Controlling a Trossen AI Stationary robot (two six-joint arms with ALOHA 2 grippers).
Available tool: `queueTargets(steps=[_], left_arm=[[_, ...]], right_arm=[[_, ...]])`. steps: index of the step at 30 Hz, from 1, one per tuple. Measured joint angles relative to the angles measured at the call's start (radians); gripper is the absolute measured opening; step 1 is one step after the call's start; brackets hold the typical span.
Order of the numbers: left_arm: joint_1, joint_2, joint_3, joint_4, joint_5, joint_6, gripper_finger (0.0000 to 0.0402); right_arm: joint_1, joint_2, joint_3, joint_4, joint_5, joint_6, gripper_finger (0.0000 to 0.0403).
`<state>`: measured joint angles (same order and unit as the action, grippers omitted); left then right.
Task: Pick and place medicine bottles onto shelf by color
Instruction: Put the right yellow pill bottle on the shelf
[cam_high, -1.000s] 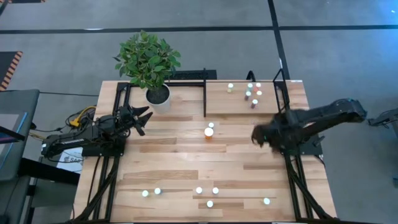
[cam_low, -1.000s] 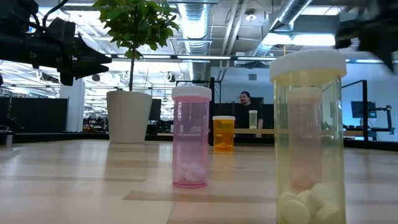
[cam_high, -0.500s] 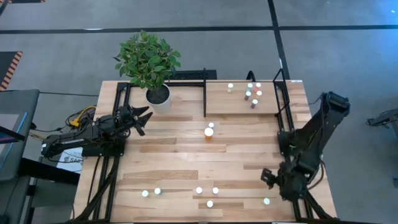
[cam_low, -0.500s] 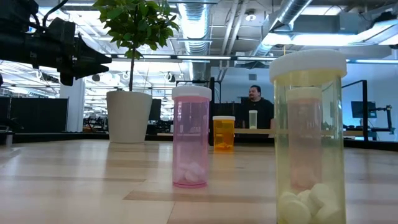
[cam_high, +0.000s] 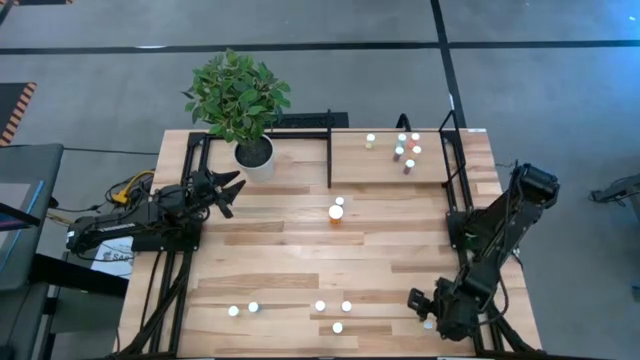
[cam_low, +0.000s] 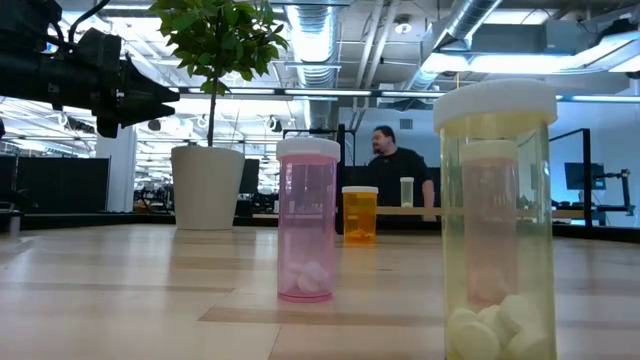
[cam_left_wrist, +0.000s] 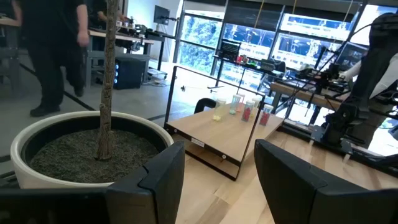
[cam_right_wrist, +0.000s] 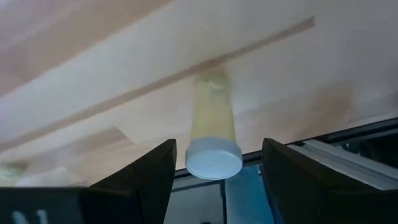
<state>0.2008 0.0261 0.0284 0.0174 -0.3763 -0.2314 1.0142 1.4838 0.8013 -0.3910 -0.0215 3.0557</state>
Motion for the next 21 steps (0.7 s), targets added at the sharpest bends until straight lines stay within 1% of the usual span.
queueTargets(steps=[4, 13, 17, 21], left_arm=[[0.000, 0.000, 0.000, 0.000, 0.000, 0.000, 0.0181], [0.000, 0.000, 0.000, 0.000, 0.000, 0.000, 0.0181], [0.000, 0.000, 0.000, 0.000, 0.000, 0.000, 0.0181], [0.000, 0.000, 0.000, 0.000, 0.000, 0.000, 0.0181]], right_arm=[[0.000, 0.029, 0.000, 0.043, -0.002, -0.002, 0.0260], [-0.002, 0.028, 0.001, -0.006, -0.007, -0.002, 0.0257], [-0.002, 0.028, 0.001, 0.013, -0.007, -0.003, 0.0237], [-0.003, 0.027, 0.001, 0.010, -0.008, -0.004, 0.0202]])
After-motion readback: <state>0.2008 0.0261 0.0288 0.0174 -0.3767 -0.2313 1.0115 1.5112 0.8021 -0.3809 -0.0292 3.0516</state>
